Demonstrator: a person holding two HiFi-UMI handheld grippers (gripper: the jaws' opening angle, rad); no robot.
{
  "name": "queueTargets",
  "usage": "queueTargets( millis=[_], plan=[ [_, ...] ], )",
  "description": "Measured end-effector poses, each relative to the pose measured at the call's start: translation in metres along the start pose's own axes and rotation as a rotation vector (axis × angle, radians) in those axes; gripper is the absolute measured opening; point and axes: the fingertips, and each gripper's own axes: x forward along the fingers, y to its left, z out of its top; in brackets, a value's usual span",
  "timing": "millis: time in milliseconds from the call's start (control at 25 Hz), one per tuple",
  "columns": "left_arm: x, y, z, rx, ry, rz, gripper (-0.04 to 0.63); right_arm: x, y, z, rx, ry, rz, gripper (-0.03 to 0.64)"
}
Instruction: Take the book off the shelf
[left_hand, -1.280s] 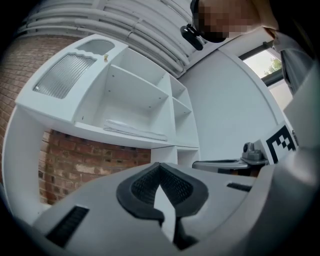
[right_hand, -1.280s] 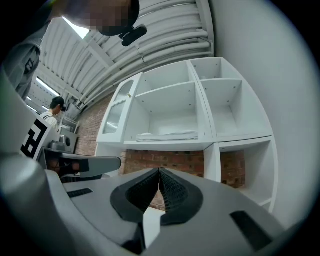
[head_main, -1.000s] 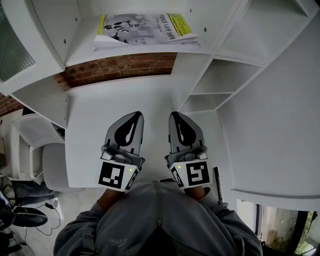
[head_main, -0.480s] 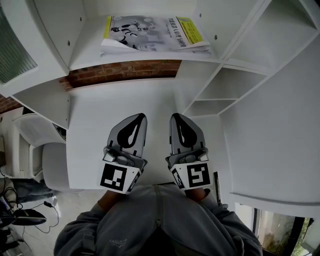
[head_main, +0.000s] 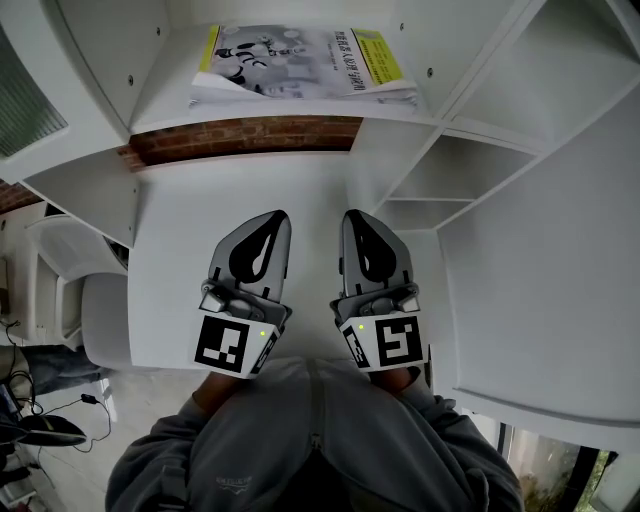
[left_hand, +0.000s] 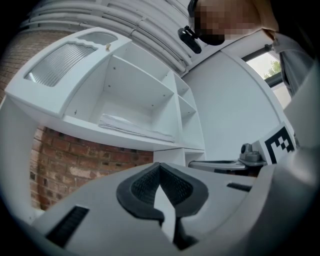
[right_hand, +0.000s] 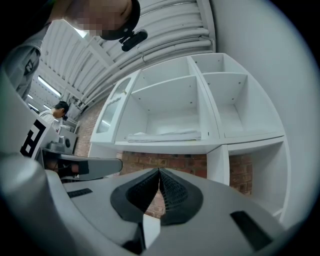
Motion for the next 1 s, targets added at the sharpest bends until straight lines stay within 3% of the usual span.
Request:
queueTargets(
  millis=[440, 1000],
  plan=[
    [0.005, 0.002, 0.007, 0.03, -0.007, 0.041, 0.006, 0.006, -0.005, 0.008, 0.008, -0.028, 0.032, 0.027],
    [0.018, 0.016, 0.037, 0.085, -0.062, 0.059, 0.006, 0.025, -0.014, 0.042, -0.084, -0.102, 0.044, 0.026]
  ],
)
